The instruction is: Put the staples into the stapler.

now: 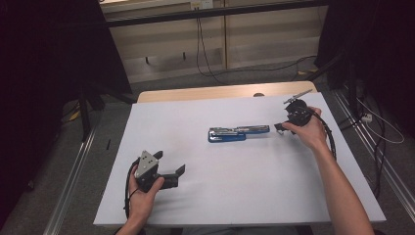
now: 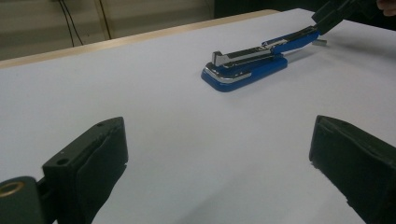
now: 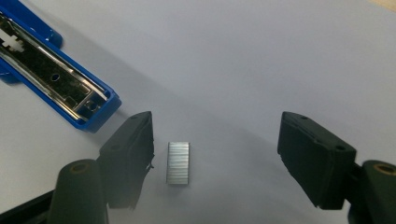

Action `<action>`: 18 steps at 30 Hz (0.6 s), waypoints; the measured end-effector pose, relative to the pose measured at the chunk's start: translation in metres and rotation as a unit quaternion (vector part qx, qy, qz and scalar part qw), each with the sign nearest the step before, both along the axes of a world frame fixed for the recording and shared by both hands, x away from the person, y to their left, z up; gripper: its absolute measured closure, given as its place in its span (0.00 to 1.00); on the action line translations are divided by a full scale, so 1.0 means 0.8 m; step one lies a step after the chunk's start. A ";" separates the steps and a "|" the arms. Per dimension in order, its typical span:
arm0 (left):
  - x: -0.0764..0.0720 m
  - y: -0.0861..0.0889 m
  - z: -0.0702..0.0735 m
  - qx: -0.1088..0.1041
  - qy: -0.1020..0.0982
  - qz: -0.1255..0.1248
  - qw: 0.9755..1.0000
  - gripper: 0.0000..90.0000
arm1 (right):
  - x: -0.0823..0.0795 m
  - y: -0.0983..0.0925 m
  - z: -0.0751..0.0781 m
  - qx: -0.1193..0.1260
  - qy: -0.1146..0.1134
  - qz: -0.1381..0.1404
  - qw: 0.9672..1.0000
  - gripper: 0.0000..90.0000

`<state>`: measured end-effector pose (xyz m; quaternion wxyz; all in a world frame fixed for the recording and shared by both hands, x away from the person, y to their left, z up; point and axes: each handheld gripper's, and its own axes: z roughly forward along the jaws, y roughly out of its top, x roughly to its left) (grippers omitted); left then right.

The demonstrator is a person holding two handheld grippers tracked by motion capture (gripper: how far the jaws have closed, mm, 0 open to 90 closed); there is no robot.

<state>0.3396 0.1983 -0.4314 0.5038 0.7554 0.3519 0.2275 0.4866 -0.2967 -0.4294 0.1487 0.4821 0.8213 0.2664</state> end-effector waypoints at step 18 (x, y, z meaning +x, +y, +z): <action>-0.001 0.000 0.000 0.002 0.000 -0.002 1.000 0.05 | -0.007 0.010 0.001 -0.023 0.055 0.040 0.997 0.64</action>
